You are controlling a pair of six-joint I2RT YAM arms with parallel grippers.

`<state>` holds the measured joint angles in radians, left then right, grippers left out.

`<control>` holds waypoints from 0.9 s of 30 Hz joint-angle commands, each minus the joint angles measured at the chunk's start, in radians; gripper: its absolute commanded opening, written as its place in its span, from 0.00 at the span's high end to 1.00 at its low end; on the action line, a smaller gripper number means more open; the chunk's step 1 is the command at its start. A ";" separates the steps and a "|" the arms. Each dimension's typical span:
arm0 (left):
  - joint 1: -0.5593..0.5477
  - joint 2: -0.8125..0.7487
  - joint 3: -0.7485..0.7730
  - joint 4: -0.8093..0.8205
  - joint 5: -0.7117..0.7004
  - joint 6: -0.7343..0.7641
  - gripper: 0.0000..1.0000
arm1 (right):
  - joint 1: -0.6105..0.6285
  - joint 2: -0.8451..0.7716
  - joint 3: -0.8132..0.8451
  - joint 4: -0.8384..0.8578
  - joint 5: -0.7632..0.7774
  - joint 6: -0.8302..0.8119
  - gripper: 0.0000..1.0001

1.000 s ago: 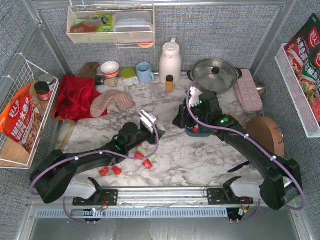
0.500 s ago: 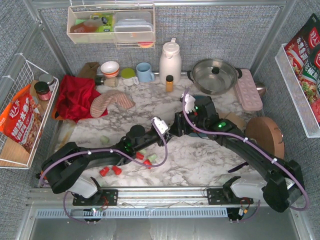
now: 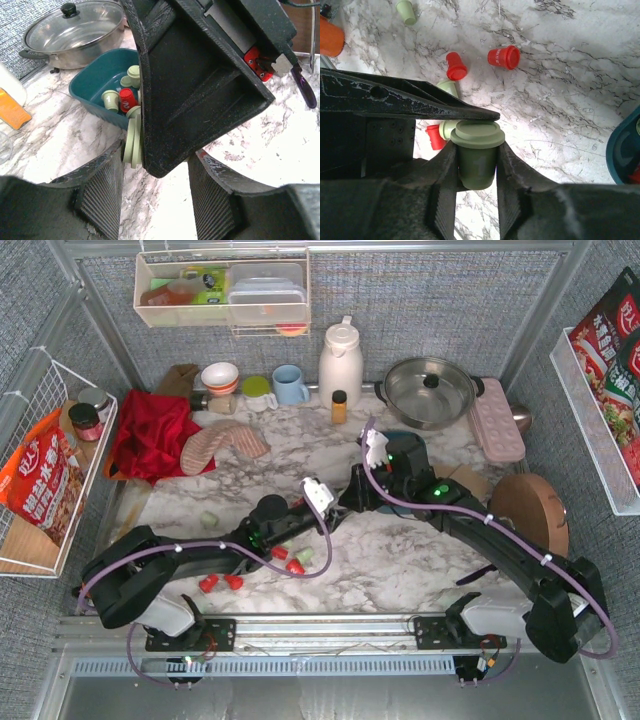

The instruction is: Mix the coffee capsules in the storage basket

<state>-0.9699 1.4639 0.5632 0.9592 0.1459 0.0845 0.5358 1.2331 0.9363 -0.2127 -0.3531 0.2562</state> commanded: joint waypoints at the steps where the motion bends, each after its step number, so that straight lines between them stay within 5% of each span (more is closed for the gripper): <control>1: -0.001 -0.010 -0.001 0.117 -0.098 -0.031 0.42 | 0.001 -0.015 -0.008 -0.016 0.073 0.016 0.77; 5: -0.001 -0.032 -0.005 0.043 -0.201 -0.068 0.03 | -0.003 -0.021 -0.014 0.001 0.284 0.014 0.79; 6: -0.001 -0.045 -0.009 0.016 -0.233 -0.086 0.01 | -0.008 -0.017 -0.014 0.001 0.361 0.008 0.78; 13: -0.001 -0.161 0.019 -0.433 -0.582 -0.356 0.01 | -0.108 0.059 -0.051 0.061 0.756 -0.014 0.78; 19: 0.004 -0.198 0.015 -0.754 -0.748 -0.557 0.01 | -0.189 0.181 -0.060 0.094 0.743 -0.005 0.68; 27: 0.012 -0.174 0.048 -1.049 -0.663 -0.778 0.01 | -0.207 0.269 -0.030 0.066 0.660 -0.001 0.41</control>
<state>-0.9604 1.2789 0.5964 0.0929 -0.5484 -0.5552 0.3317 1.4994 0.8913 -0.1520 0.3309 0.2497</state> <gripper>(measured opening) 0.993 0.544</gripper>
